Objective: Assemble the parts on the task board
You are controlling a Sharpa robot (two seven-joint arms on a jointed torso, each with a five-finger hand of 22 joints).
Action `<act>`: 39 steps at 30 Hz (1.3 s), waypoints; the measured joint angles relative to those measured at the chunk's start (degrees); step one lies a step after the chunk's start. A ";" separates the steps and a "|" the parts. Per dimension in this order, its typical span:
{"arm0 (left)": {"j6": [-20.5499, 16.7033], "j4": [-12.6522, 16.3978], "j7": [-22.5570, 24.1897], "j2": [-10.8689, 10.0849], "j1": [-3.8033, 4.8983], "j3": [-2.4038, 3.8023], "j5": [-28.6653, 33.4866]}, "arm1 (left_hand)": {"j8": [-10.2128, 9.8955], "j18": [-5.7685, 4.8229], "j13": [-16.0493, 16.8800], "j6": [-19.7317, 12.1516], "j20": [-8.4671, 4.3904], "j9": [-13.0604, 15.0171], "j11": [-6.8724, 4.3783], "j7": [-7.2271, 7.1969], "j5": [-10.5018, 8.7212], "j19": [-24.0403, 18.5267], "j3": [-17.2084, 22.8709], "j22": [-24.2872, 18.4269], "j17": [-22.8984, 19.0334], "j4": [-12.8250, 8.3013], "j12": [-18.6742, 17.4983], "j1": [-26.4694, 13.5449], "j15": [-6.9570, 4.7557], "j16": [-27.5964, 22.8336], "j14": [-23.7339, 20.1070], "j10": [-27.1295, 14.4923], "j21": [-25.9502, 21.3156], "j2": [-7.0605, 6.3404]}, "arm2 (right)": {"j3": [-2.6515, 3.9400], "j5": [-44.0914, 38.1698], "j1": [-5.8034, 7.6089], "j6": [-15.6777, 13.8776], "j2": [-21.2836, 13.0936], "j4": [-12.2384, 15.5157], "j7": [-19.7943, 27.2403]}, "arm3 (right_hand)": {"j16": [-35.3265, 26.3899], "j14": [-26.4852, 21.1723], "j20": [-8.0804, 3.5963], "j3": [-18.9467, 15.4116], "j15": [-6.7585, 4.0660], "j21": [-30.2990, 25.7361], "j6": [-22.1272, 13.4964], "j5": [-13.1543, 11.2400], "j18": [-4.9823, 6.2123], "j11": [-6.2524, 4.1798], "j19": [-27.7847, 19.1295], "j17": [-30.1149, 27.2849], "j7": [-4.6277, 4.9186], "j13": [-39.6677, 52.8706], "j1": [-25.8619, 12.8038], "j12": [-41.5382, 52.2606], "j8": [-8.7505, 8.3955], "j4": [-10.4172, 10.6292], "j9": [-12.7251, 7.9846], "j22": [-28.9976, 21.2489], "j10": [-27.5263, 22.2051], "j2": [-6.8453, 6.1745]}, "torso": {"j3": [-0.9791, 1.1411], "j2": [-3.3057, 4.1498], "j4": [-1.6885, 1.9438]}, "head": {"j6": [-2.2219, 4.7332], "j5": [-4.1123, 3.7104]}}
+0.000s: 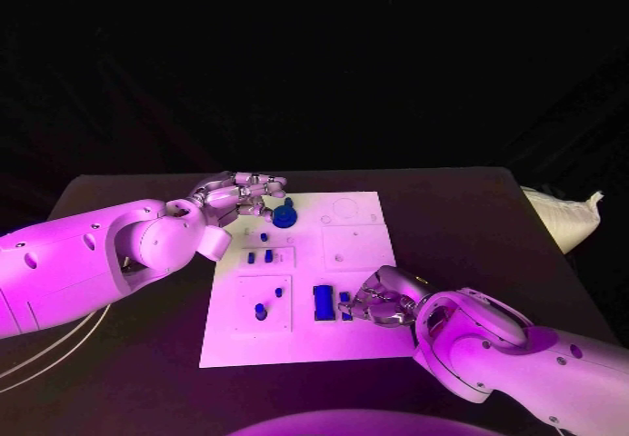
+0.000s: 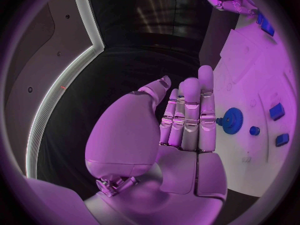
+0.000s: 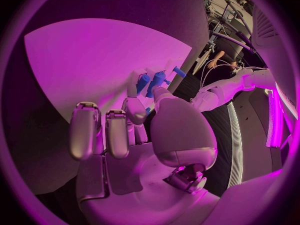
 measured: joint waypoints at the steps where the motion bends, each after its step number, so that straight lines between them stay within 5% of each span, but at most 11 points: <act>1: 0.00 0.00 0.00 0.00 0.00 0.00 0.00 | 0.00 0.00 0.00 0.00 0.00 0.00 0.00 0.00 0.00 0.00 0.00 0.00 0.00 0.00 0.00 0.00 0.00 0.00 0.00 0.00 0.00 0.00 | 0.00 -0.01 0.00 0.00 -0.06 0.05 0.02 | 0.00 0.00 0.00 -0.16 0.00 0.00 0.00 -0.15 0.00 -0.03 0.00 0.00 0.00 0.00 0.00 0.00 0.00 -0.16 0.00 0.00 0.03 0.00 | 0.01 0.00 -0.01 | -0.02 -0.03; 5: 0.01 0.00 0.00 -0.04 0.00 0.00 -0.01 | 0.00 0.00 0.00 0.00 0.00 0.00 0.00 0.00 0.00 0.00 0.00 0.00 0.00 0.00 0.00 0.00 0.00 0.00 0.00 0.00 0.00 0.00 | 0.00 -0.04 0.00 0.07 -0.50 0.20 0.19 | 0.00 0.00 0.00 -1.26 0.00 0.00 0.00 -1.94 0.00 -0.03 0.00 0.00 0.00 0.05 1.39 0.00 0.00 -0.97 0.19 0.00 0.03 0.21 | 0.04 0.01 -0.04 | 0.08 -0.15; 13: 0.03 0.00 -0.02 -0.04 0.00 0.00 -0.04 | 0.00 0.00 -0.01 0.00 0.00 0.00 0.00 0.00 0.00 0.00 0.00 0.00 0.01 0.00 0.00 0.00 0.00 0.00 0.00 0.00 0.00 0.00 | 0.03 -0.43 0.00 0.70 -0.96 -0.02 0.76 | 0.00 0.00 0.00 -2.03 0.00 0.00 0.00 -9.32 0.00 -0.03 0.00 0.00 0.00 0.05 8.90 0.00 0.00 -4.96 0.45 -0.11 0.02 0.50 | 0.04 0.04 -0.05 | -0.18 0.07; 18: 0.06 -0.05 -0.02 0.11 0.00 0.00 -0.05 | 0.00 0.00 -0.01 0.00 0.00 0.00 0.00 0.00 0.00 0.00 0.00 0.00 0.00 0.00 0.00 0.00 0.00 0.00 0.00 0.00 0.00 0.00 | 0.01 -1.07 0.00 1.10 -0.34 -0.89 0.86 | 0.00 0.00 0.00 -2.09 0.00 0.00 0.01 -11.32 -0.01 -0.02 0.00 0.00 -0.01 0.21 10.08 -0.01 0.08 -5.48 0.73 -0.11 0.02 1.23 | 0.04 0.02 -0.02 | -0.19 -0.16; 28: 0.09 -0.10 -0.03 0.14 0.00 0.00 -0.08 | 0.00 0.00 -0.02 0.00 0.00 0.00 0.00 0.00 0.00 0.00 0.00 0.00 -0.16 0.00 0.00 0.00 -0.20 0.00 -0.21 0.00 0.00 0.00 | 0.12 -2.24 0.05 1.05 0.77 -2.03 1.20 | 0.00 0.00 0.00 -2.11 0.00 0.00 0.29 -11.29 0.00 -0.02 0.00 0.04 -0.26 0.49 10.59 -0.01 0.00 -5.77 0.69 -0.05 0.02 1.64 | 0.04 0.05 0.05 | -0.34 -0.07; 34: 0.09 -0.17 -0.04 0.13 -0.01 0.00 -0.09 | 0.00 0.00 0.04 0.00 0.00 0.00 0.00 0.00 0.00 0.00 0.00 0.01 -0.16 0.00 0.00 0.00 -0.20 0.00 -0.20 0.00 0.00 0.00 | 0.05 -1.96 -0.05 0.35 -0.48 -1.40 2.06 | 0.00 0.00 0.00 -4.69 0.00 -0.04 0.16 -7.63 0.00 -0.02 0.00 0.04 -0.16 0.28 7.99 -0.04 -0.72 -3.57 0.45 -0.16 0.02 1.35 | 0.03 -0.02 -0.01 | -0.16 0.05; 39: 0.10 -0.69 -0.04 0.13 -0.11 0.00 0.01 | 0.00 0.00 0.03 0.00 0.00 0.00 0.14 0.00 0.00 0.00 0.00 0.01 -0.15 0.00 0.23 0.00 -0.19 0.00 -0.21 -0.14 0.00 0.00 | 0.19 1.76 0.41 -3.00 -1.89 -1.35 7.44 | -0.11 0.14 0.49 -5.63 0.14 -1.15 -2.19 -5.19 0.00 0.95 -0.49 0.03 1.10 -1.50 8.64 -3.05 -2.06 -3.45 0.07 -1.49 -1.55 2.00 | -0.08 -0.26 -0.09 | 0.38 -0.01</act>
